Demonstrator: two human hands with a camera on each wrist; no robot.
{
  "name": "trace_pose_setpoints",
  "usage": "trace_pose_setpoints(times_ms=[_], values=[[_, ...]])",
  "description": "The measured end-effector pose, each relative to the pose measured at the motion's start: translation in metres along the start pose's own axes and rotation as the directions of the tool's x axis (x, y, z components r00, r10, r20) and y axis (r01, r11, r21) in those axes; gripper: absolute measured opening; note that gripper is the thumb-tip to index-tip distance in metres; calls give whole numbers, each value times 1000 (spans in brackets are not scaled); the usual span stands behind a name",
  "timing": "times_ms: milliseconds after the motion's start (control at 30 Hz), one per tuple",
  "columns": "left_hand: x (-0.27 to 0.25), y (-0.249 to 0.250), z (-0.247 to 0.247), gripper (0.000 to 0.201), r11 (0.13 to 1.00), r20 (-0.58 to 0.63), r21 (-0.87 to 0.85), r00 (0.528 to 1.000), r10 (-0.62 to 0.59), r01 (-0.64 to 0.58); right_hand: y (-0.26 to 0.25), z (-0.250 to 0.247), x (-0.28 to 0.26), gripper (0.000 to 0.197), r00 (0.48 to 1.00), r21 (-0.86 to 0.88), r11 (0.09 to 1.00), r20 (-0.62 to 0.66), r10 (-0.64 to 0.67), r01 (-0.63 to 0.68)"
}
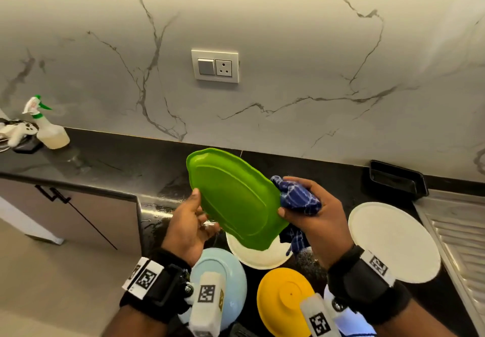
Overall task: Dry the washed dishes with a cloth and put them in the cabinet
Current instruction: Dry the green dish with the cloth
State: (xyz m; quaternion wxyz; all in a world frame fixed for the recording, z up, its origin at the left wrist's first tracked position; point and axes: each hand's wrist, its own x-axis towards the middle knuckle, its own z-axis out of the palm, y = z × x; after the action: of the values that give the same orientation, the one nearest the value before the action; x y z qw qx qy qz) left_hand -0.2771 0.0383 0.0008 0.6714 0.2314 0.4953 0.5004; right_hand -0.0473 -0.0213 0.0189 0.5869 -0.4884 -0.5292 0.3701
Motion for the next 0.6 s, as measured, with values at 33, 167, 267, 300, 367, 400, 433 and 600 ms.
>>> trace_pose_setpoints(times_ms=[33, 167, 267, 300, 367, 400, 433, 600], values=[[-3, 1, 3, 47, 999, 28, 28, 999, -20, 19, -3, 1, -4, 53, 996, -99, 991, 28, -88, 91], [-11, 1, 13, 68, 996, 179, -6, 980, -91, 93, -8, 15, -18, 50, 844, -377, 756, 275, -461, 536], [-13, -5, 16, 80, 973, 270, -201, 961, -57, 114, -4, 22, -18, 43, 685, -428, 535, 459, -566, 729], [-13, -8, 16, 91, 967, 275, -233, 961, -38, 105, -3, 25, -18, 37, 644, -439, 472, 502, -577, 765], [-13, -9, 17, 90, 955, 290, -272, 956, -40, 122, 1, 30, -20, 32, 599, -434, 413, 577, -556, 801], [-11, -10, 17, 83, 949, 274, -289, 961, -47, 129, 4, 32, -21, 32, 590, -403, 434, 611, -527, 805], [-8, -11, 17, 77, 949, 246, -297, 969, -27, 102, 7, 34, -22, 33, 591, -364, 483, 636, -496, 797], [-8, -12, 10, 44, 974, 94, -191, 985, 142, -123, 5, 26, -21, 45, 886, -306, 871, 388, -254, 384]])
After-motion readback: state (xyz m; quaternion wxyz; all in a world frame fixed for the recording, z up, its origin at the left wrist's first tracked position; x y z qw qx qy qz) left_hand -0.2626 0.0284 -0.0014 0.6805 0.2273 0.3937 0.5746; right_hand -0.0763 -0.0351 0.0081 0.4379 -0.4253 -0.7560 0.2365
